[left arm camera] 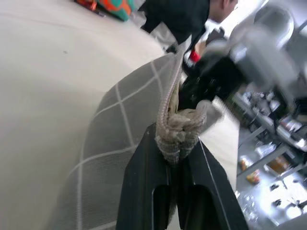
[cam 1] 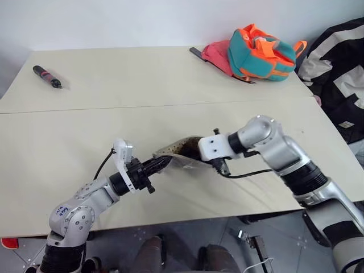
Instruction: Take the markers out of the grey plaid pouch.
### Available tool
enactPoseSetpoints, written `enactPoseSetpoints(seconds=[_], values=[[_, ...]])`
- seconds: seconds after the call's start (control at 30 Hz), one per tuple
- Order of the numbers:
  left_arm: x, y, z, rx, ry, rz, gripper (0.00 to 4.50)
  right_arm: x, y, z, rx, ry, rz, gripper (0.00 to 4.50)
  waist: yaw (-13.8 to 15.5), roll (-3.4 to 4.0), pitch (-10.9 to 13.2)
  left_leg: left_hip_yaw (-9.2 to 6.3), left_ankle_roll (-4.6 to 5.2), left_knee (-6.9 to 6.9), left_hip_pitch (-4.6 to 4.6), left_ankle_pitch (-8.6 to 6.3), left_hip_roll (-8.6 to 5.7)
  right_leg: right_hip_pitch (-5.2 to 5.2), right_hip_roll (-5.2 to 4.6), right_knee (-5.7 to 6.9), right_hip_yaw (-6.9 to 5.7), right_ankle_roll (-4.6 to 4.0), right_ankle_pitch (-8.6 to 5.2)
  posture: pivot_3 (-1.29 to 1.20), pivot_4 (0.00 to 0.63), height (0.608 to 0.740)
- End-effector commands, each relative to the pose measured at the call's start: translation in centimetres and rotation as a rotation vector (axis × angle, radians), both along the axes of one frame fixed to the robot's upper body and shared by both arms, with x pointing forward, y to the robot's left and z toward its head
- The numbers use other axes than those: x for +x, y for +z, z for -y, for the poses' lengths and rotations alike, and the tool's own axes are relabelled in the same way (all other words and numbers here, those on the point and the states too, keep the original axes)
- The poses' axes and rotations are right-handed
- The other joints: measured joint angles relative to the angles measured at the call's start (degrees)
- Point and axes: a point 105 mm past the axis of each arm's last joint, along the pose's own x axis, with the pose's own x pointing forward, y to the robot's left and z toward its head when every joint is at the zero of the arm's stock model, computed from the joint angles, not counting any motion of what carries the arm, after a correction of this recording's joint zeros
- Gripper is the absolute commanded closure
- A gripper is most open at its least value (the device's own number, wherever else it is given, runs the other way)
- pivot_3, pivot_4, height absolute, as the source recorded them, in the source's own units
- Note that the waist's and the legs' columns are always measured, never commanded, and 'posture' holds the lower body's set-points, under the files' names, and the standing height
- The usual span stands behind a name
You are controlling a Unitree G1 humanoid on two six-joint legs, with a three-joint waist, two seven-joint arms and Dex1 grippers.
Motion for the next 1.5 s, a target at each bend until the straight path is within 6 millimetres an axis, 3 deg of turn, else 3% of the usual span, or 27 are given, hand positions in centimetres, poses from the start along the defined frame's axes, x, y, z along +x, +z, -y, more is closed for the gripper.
enactPoseSetpoints(seconds=[0.03,0.13,0.37,0.43,0.53,0.67,0.8,1.0,1.1,1.23,1.4,1.5], values=[[-0.6,0.3,0.0,-0.009,-0.021,0.017,4.50,0.7,0.1,-0.3,-0.007,-0.002,0.073,4.47,0.06,0.00,0.00,0.00,0.00,0.00,0.00,0.00,-0.01,0.00,0.02,0.02,0.00,0.00,0.00,0.00,0.150,0.740],[-0.9,-0.2,-0.1,-0.013,-0.021,-0.006,4.50,1.2,0.7,-0.7,0.026,-0.018,0.092,3.95,0.06,0.00,0.00,0.01,0.01,0.02,0.00,0.00,-0.04,0.01,0.01,0.02,0.00,0.00,0.00,0.00,0.150,0.740],[-0.6,-0.1,-0.4,-0.071,-0.016,-0.041,4.50,1.4,3.2,-2.2,0.124,0.005,0.150,1.74,0.05,0.00,0.00,0.00,0.01,0.02,0.00,0.00,-0.02,0.00,0.00,0.04,0.01,0.00,0.00,0.00,0.150,0.740],[-0.8,0.2,-0.1,-0.108,-0.049,-0.073,4.50,1.2,3.1,-2.9,0.153,0.020,0.144,1.74,0.05,0.00,0.00,-0.02,0.00,0.01,0.00,0.00,-0.02,0.00,0.00,0.04,0.01,0.00,0.00,0.00,0.150,0.740],[-1.0,0.5,0.4,-0.141,-0.086,-0.104,4.50,0.9,0.9,-2.8,0.091,0.047,0.150,1.74,0.12,0.00,0.00,-0.03,0.01,0.01,-0.01,0.00,-0.02,0.00,0.00,0.19,0.01,0.00,0.00,0.00,0.150,0.740],[-1.3,1.3,0.8,-0.200,-0.121,-0.122,4.50,1.1,0.6,-3.1,0.101,0.050,0.167,1.74,0.05,0.00,0.00,-0.06,0.03,0.02,-0.02,0.00,-0.10,0.02,-0.04,0.21,0.02,0.00,0.00,0.00,0.150,0.740],[-2.4,2.0,1.6,-0.281,-0.231,-0.191,4.50,1.6,2.7,-3.0,0.100,0.053,0.226,1.74,0.02,0.00,0.00,-0.08,0.03,0.04,-0.01,0.01,-0.07,0.01,-0.04,0.19,0.03,0.00,0.00,0.00,0.150,0.740],[-2.2,2.4,1.6,-0.369,-0.268,-0.267,4.50,-0.4,4.7,-0.3,0.048,0.072,0.101,1.74,0.18,0.00,0.01,-0.15,0.08,0.05,-0.03,-0.02,-0.11,0.06,-0.09,0.18,0.02,0.00,0.00,0.00,0.150,0.740],[-1.3,3.1,1.2,-0.446,-0.233,-0.270,4.50,-1.3,5.7,0.9,0.051,0.063,0.027,1.74,0.18,0.01,0.01,-0.14,0.07,0.06,-0.04,-0.02,-0.09,0.07,-0.09,0.05,0.01,0.00,0.00,0.00,0.150,0.740],[-0.4,1.1,0.9,-0.390,-0.152,-0.295,4.50,-1.7,6.1,1.8,0.025,0.042,-0.024,1.74,0.15,0.01,0.01,-0.14,0.08,0.10,-0.04,-0.02,-0.09,0.09,-0.09,-0.02,0.02,0.00,0.00,0.00,0.150,0.740],[0.6,-1.0,0.3,-0.286,-0.032,-0.280,4.50,-1.0,4.5,0.5,0.038,0.025,0.004,1.74,0.00,0.01,0.01,-0.05,0.06,0.07,-0.01,-0.02,-0.02,0.08,0.00,-0.08,0.01,0.00,0.00,0.00,0.150,0.740],[0.3,-1.4,0.4,-0.250,-0.031,-0.262,4.50,-0.2,3.7,0.9,0.008,0.001,0.028,1.74,0.11,0.01,0.01,-0.06,0.05,0.05,-0.02,-0.02,-0.04,0.07,0.01,-0.10,0.02,0.00,0.00,0.00,0.150,0.740]])
